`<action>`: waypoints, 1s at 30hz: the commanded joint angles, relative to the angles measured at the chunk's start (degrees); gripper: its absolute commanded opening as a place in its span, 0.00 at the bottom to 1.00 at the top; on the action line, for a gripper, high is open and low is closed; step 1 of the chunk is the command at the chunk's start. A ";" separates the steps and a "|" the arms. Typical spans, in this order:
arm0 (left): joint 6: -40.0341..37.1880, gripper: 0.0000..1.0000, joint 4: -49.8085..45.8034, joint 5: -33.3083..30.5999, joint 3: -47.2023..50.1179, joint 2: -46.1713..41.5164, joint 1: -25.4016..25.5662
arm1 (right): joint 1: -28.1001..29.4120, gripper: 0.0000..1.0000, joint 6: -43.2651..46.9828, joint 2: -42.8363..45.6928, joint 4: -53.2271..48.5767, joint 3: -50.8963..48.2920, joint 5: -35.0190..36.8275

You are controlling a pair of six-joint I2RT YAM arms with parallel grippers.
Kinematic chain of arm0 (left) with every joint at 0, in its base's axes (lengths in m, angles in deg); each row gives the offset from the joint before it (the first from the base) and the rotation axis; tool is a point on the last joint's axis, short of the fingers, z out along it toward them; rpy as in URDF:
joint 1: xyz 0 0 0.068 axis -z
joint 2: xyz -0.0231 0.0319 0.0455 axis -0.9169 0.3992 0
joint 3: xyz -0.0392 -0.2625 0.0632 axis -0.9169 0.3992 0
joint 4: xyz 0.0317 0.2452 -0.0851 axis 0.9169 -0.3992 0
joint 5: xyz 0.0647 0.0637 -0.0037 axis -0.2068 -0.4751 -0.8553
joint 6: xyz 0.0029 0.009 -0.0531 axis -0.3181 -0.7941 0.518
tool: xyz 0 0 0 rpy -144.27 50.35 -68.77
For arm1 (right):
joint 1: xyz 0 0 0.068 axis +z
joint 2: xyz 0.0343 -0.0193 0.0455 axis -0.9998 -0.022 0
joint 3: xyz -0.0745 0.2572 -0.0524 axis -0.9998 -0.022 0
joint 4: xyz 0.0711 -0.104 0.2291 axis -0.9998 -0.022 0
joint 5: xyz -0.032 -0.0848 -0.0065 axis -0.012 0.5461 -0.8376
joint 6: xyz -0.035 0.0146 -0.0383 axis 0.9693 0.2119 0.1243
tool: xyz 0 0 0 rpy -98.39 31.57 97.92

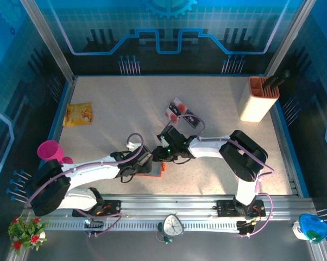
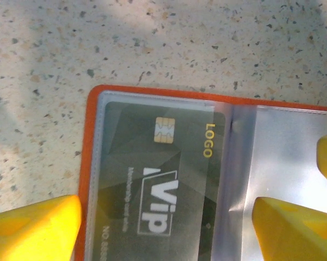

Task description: Put the credit cards into the card holder

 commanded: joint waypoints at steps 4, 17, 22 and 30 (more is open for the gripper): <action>1.15 0.90 -4.99 -2.44 -2.31 -8.16 -1.38 | 0.69 0.36 -0.63 3.18 -0.79 1.41 -2.47; 2.45 0.94 -10.71 -1.62 -2.69 -22.25 -8.57 | 5.46 0.44 -1.97 -3.44 -2.62 11.35 -2.45; 2.82 0.94 -12.22 -1.64 -2.51 -24.69 -9.54 | 6.94 0.44 -2.72 -8.18 -2.34 15.41 -1.63; 3.58 0.94 -13.67 -1.75 -1.57 -26.73 -9.74 | 7.21 0.44 -4.35 -12.49 -0.36 18.04 -2.43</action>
